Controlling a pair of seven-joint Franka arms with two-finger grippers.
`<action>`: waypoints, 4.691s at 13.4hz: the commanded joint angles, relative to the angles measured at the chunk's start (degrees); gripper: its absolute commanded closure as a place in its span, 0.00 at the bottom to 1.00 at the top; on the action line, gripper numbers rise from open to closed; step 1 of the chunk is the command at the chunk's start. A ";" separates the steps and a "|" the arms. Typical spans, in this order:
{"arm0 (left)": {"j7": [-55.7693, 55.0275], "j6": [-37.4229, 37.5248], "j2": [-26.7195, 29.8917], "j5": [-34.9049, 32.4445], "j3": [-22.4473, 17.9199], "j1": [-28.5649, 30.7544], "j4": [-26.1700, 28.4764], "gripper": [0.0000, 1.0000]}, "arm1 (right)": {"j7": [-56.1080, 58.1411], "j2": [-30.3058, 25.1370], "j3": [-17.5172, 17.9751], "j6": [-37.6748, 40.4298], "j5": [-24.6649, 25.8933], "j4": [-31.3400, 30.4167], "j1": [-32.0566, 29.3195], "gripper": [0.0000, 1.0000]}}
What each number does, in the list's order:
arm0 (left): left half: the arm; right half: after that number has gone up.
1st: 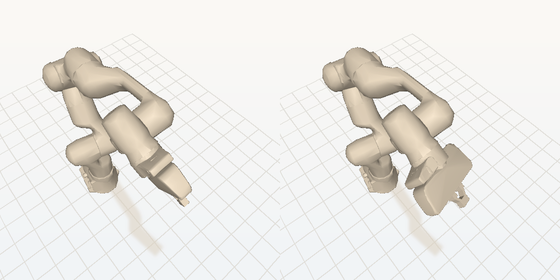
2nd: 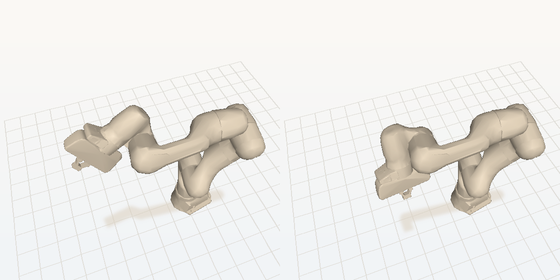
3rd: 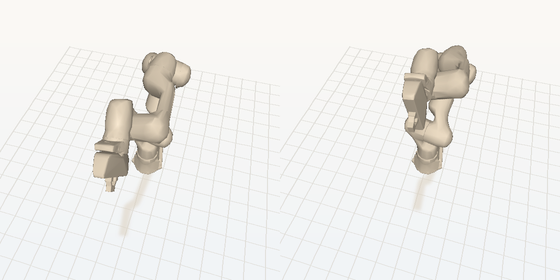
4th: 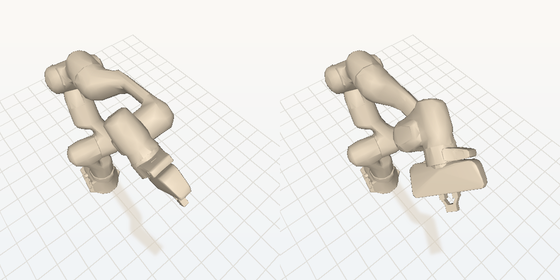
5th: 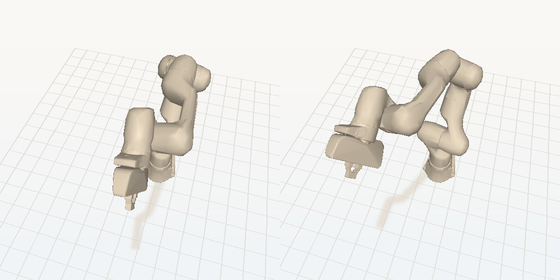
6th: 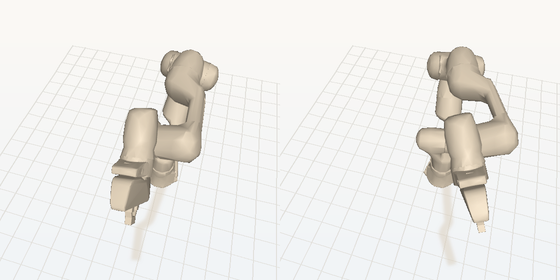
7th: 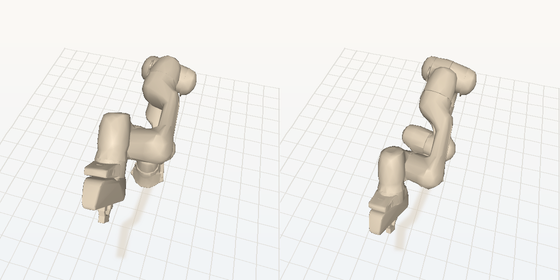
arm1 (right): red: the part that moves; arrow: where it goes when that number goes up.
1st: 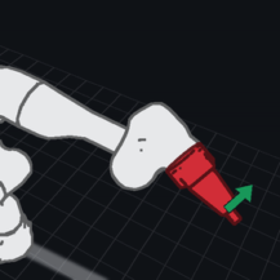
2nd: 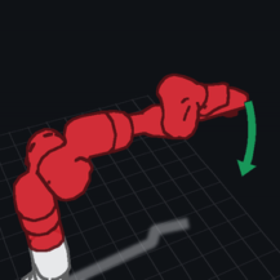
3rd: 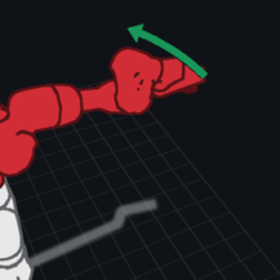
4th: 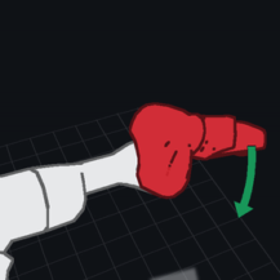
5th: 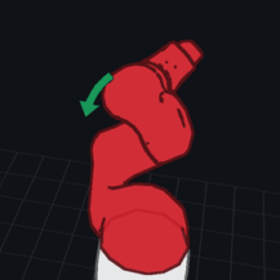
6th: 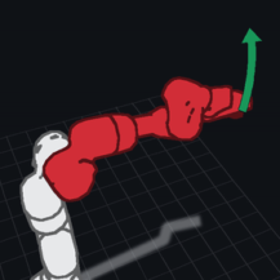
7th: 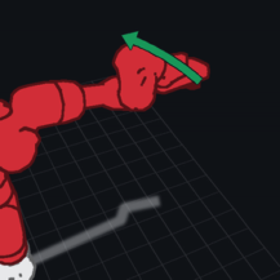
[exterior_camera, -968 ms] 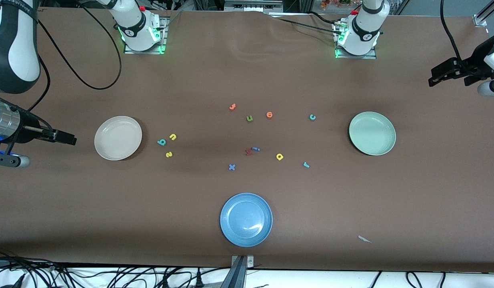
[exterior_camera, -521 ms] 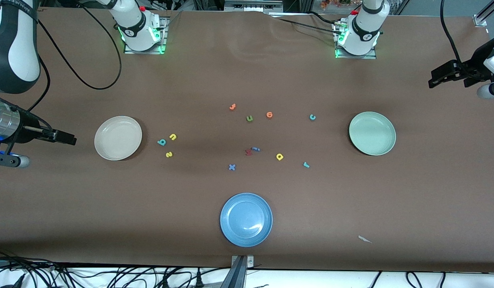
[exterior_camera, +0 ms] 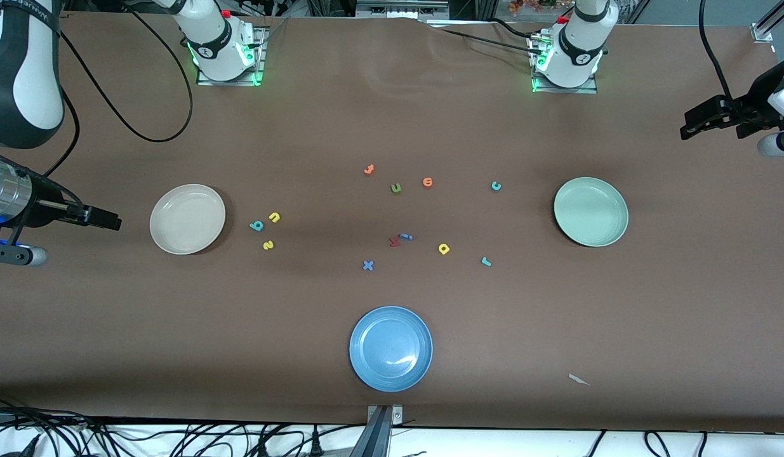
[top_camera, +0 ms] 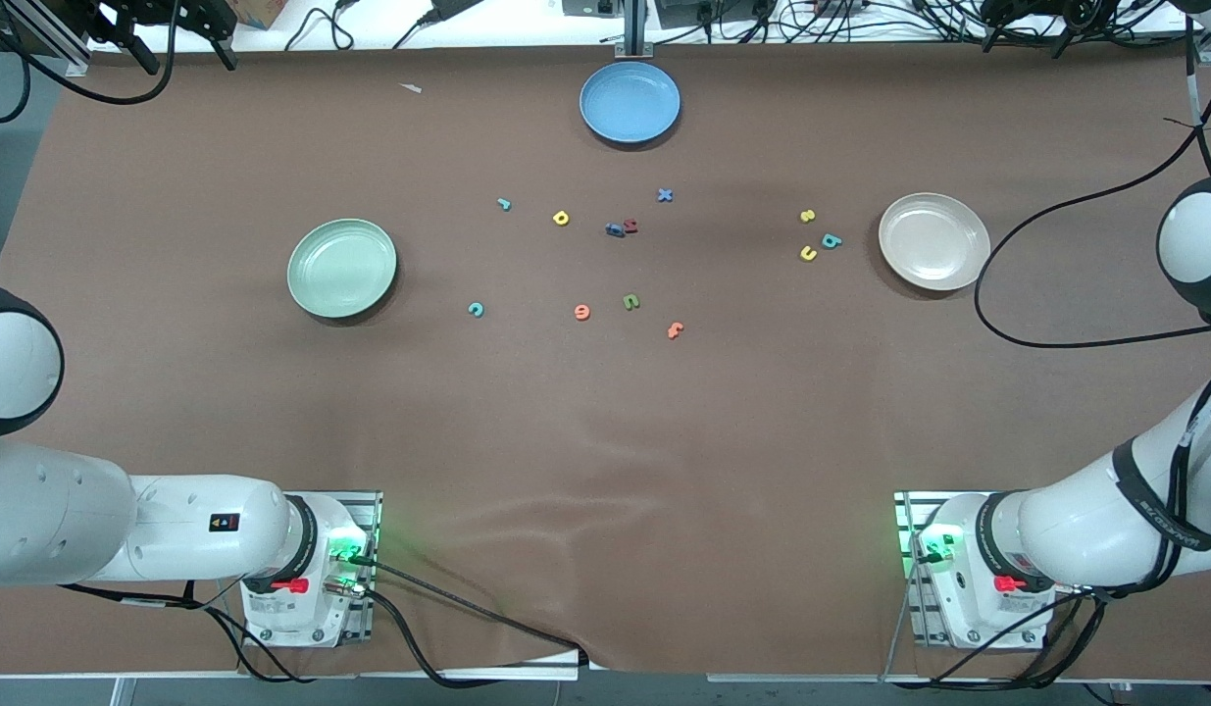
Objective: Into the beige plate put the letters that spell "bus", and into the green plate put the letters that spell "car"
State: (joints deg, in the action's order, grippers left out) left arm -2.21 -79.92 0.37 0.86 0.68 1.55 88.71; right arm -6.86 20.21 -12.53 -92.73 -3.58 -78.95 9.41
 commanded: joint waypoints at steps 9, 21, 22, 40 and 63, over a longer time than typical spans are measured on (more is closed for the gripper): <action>-0.43 1.34 -0.81 -0.60 0.29 -0.14 -1.96 0.00 | -0.61 -0.78 0.31 -0.52 0.06 -1.12 -0.27 0.01; 0.10 1.34 -0.81 -0.60 0.29 0.21 -1.96 0.00 | -0.79 -0.87 0.31 -0.17 0.15 -1.21 -0.27 0.01; 0.10 1.34 -0.81 -0.51 0.29 0.21 -1.87 0.00 | -0.79 -0.87 0.31 -0.17 0.15 -1.21 -0.27 0.01; 0.01 1.34 -0.81 -0.51 0.29 0.21 -1.96 0.00 | -0.79 -0.87 0.31 -0.08 0.06 -1.29 -0.27 0.01; -0.08 1.34 -3.34 -1.39 0.73 -0.76 -2.05 0.00 | -15.26 1.15 0.75 -0.95 -0.02 -2.95 6.66 0.01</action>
State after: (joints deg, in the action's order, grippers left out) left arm -2.21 -79.85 0.13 0.86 0.98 1.21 88.71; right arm -17.39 21.61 -11.89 -92.74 -3.61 -80.04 14.31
